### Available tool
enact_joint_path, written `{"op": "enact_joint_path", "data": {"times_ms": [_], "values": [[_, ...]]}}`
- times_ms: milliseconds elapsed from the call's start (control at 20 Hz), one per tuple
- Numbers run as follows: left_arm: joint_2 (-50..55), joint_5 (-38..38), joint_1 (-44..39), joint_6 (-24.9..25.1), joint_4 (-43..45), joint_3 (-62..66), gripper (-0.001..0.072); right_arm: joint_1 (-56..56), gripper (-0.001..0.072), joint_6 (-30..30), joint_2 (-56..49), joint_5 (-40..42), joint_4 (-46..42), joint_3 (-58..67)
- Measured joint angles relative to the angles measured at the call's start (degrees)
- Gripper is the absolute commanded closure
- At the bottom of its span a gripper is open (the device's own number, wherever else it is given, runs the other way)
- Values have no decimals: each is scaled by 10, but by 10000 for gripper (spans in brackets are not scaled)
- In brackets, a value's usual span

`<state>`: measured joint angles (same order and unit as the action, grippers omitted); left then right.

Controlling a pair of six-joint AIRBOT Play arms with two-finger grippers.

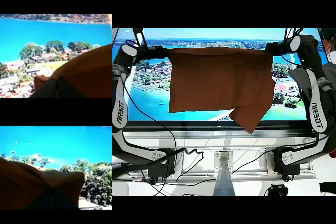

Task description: Fold the clothes and pants, and hang the long-sleeved shirts on hangers.

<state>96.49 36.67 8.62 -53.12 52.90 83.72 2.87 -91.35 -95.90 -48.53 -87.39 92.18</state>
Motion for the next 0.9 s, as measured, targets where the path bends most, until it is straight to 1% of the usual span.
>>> {"op": "enact_joint_path", "data": {"times_ms": [150, 450, 500, 550, 600, 650, 700, 750, 800, 850, 900], "values": [[10, 32, 6, 0, 16, 0, 694, -9, 699, 12, -13, -42, -7, 1], [16, 160, 35, -23, 66, 1, 693, -47, 699, 72, -17, -211, -1, 2], [17, 181, 37, -25, 69, 1, 693, -52, 687, 79, -18, -237, 4, 2], [18, 199, 38, -27, 72, 1, 691, -55, 539, 82, -18, -256, 10, 2], [19, 215, 39, -29, 75, 1, 635, -57, 278, 85, -18, -271, 18, 2], [20, 229, 39, -30, 77, 1, 497, -59, 124, 86, -18, -282, 25, 2], [21, 242, 39, -31, 79, 1, 325, -60, 123, 87, -18, -289, 34, 2], [22, 257, 39, -36, 79, 1, 196, -61, 125, 87, -18, -296, 39, 2], [22, 271, 39, -40, 79, 1, 171, -61, 132, 87, -18, -304, 40, 2], [23, 290, 40, -48, 79, 1, 171, -62, 233, 87, -17, -313, 38, 2], [22, 306, 43, -56, 79, 1, 171, -63, 386, 90, -16, -330, 31, 2]]}}
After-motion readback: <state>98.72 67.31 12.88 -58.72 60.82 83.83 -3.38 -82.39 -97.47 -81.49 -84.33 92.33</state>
